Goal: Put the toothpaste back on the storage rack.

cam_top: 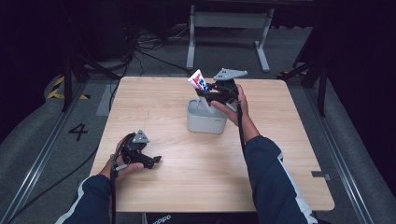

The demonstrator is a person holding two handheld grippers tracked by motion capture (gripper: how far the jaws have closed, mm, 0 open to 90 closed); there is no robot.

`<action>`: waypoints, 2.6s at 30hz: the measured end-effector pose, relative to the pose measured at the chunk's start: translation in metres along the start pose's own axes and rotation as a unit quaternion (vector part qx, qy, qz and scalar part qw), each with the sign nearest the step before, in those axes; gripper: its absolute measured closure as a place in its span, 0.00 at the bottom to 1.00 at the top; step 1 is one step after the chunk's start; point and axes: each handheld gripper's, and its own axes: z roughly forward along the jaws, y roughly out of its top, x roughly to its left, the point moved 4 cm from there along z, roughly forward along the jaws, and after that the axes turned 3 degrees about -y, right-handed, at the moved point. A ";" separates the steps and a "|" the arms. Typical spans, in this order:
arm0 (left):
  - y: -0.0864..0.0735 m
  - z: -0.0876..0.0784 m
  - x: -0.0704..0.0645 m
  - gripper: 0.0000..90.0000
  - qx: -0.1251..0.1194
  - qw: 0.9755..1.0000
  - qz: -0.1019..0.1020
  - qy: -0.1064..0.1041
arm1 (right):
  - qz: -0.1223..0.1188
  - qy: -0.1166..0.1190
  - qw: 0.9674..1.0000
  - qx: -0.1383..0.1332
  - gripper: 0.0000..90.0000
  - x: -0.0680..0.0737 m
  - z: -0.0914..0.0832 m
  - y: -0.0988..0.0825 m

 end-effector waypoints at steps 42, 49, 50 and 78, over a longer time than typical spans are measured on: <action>0.000 0.000 0.000 0.00 0.000 1.000 0.000 -0.001 | -0.018 -0.016 0.997 0.076 0.67 -0.006 -0.019 -0.045; 0.000 0.000 0.000 0.00 -0.001 1.000 0.001 0.000 | -0.027 -0.013 0.995 0.090 0.67 -0.003 -0.024 -0.050; 0.000 0.000 0.000 0.00 -0.001 1.000 0.001 0.000 | -0.027 -0.013 0.995 0.090 0.67 -0.003 -0.024 -0.050; 0.000 0.000 0.000 0.00 0.000 1.000 0.001 0.000 | -0.033 0.001 0.995 0.091 0.66 0.007 -0.034 -0.055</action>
